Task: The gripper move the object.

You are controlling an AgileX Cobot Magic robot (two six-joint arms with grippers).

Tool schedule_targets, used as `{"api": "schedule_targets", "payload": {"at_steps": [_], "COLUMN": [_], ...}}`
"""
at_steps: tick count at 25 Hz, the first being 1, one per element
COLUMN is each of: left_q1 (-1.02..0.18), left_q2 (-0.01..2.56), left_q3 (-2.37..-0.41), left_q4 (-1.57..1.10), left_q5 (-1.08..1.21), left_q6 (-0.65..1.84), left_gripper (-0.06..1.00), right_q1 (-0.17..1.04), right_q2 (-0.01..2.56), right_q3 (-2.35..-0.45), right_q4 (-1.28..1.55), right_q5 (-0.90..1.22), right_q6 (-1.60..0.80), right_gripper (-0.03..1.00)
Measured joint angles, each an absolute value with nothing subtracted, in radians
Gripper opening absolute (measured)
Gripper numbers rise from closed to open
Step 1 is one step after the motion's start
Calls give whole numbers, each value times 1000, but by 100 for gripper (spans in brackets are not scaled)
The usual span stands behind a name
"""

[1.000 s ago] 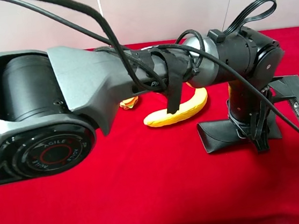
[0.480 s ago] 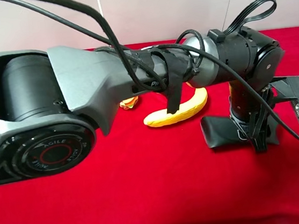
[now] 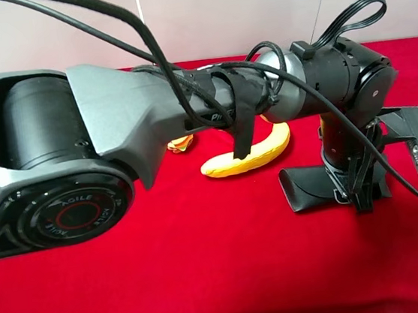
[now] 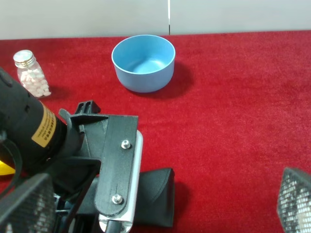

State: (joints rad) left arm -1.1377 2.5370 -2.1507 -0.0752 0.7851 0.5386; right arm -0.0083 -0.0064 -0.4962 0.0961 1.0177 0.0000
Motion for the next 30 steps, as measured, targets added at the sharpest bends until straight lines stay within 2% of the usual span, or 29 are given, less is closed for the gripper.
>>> {"api": "schedule_targets", "payload": {"at_steps": [8, 24, 30], "left_q1": [-1138, -1135, -1135], "left_q2": [2511, 2165, 2032], "left_q3": [-2151, -2151, -2114], "left_q4": [-74, 53, 57], "left_q5": [804, 1160, 1167], "left_q6": [540, 563, 561], "left_gripper": [97, 99, 99], "right_q1": [-8, -8, -8], "right_q2": [-6, -6, -6], "right_q3": [-496, -496, -496], "right_q4": [96, 96, 97], "right_q5": [1018, 1018, 1018], "right_q6": [0, 0, 0], "right_gripper": [69, 69, 69]}}
